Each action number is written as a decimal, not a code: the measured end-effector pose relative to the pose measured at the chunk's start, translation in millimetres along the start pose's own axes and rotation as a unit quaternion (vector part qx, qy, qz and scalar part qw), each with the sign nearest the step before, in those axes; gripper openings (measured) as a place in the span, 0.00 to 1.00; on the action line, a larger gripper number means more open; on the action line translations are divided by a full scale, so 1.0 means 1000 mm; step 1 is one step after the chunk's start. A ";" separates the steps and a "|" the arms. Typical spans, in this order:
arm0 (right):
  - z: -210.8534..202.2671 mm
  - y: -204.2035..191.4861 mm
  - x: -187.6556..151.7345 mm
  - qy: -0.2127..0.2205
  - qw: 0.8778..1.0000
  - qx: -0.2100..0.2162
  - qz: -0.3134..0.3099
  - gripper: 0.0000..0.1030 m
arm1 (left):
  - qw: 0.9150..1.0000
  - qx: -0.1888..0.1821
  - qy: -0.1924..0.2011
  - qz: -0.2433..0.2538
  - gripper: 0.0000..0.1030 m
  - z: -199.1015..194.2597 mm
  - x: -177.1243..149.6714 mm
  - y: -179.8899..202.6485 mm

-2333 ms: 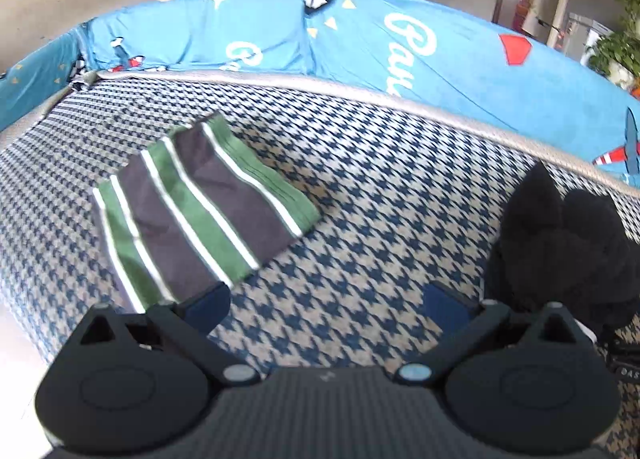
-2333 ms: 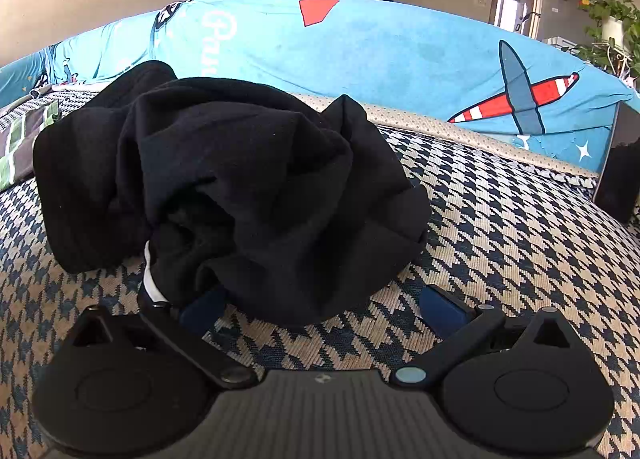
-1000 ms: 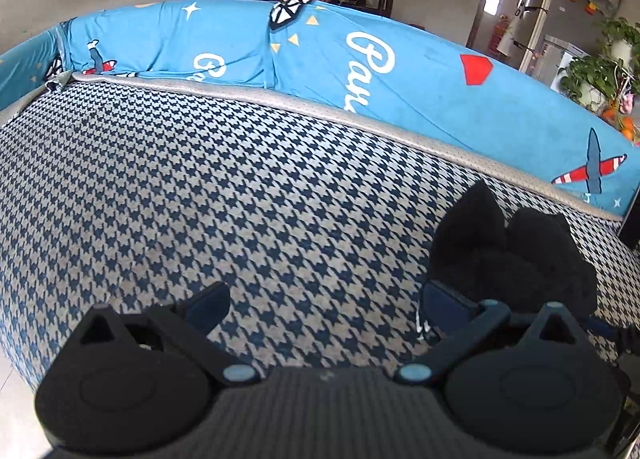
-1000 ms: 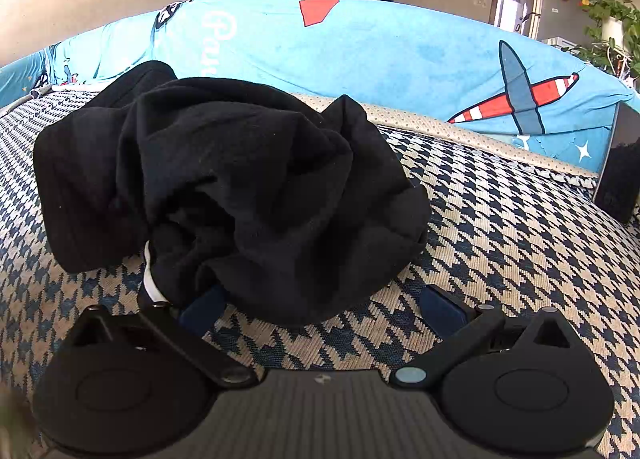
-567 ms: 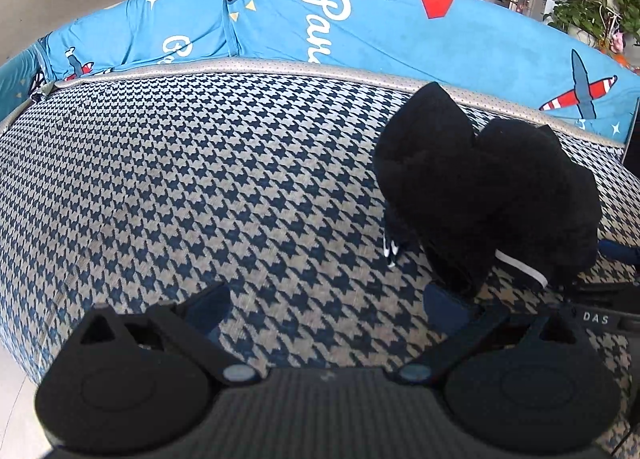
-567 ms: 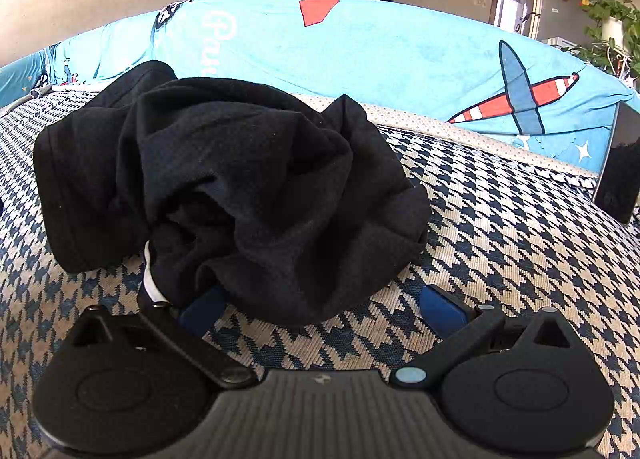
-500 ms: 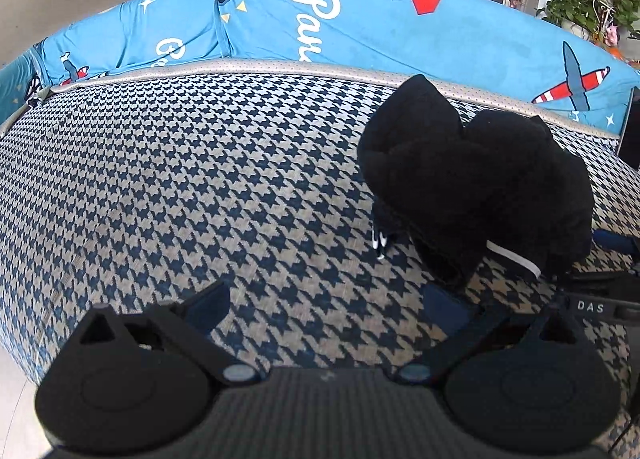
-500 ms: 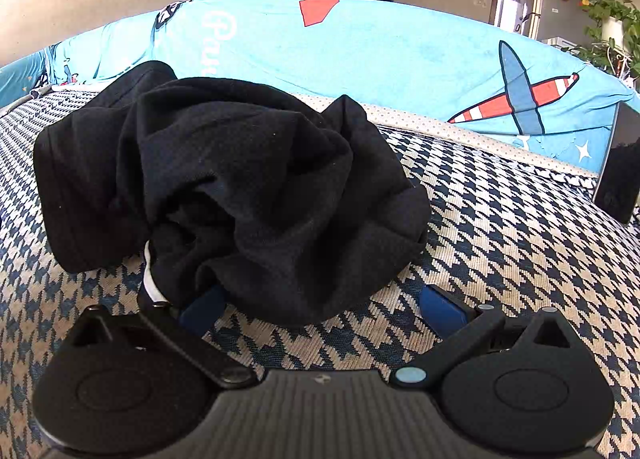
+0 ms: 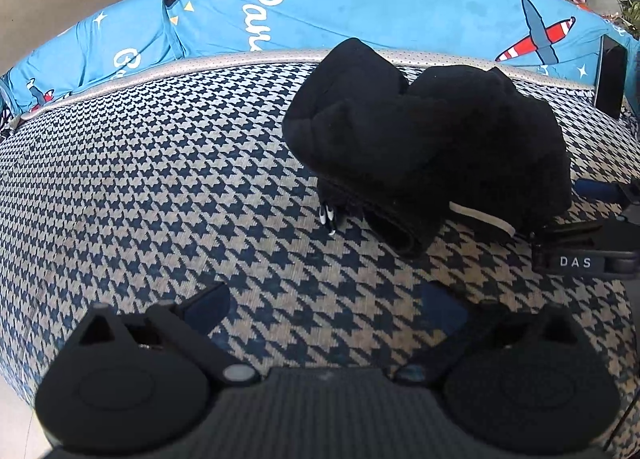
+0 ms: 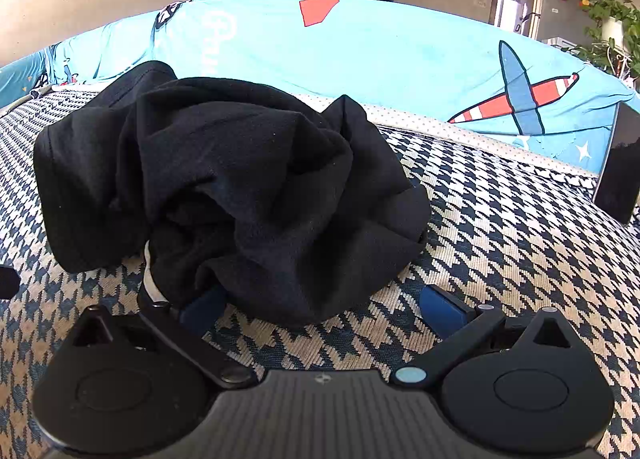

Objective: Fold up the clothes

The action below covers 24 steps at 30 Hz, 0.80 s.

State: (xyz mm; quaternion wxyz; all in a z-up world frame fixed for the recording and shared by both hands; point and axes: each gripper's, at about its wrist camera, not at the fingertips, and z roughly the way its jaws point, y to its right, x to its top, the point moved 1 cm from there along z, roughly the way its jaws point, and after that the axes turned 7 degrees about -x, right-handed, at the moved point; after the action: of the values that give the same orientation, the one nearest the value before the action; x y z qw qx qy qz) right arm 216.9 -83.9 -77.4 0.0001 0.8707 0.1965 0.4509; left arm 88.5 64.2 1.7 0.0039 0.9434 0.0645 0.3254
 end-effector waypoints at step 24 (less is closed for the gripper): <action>-0.007 -0.007 0.006 -0.034 0.999 -0.032 0.026 1.00 | 0.999 -0.029 -0.018 0.007 1.00 0.011 0.019 0.005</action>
State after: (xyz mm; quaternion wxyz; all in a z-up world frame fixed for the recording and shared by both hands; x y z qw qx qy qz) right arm 211.6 -76.6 -69.8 0.0231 0.8899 0.1591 0.4268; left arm 111.0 61.6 5.1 0.0304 0.9490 0.0487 0.3100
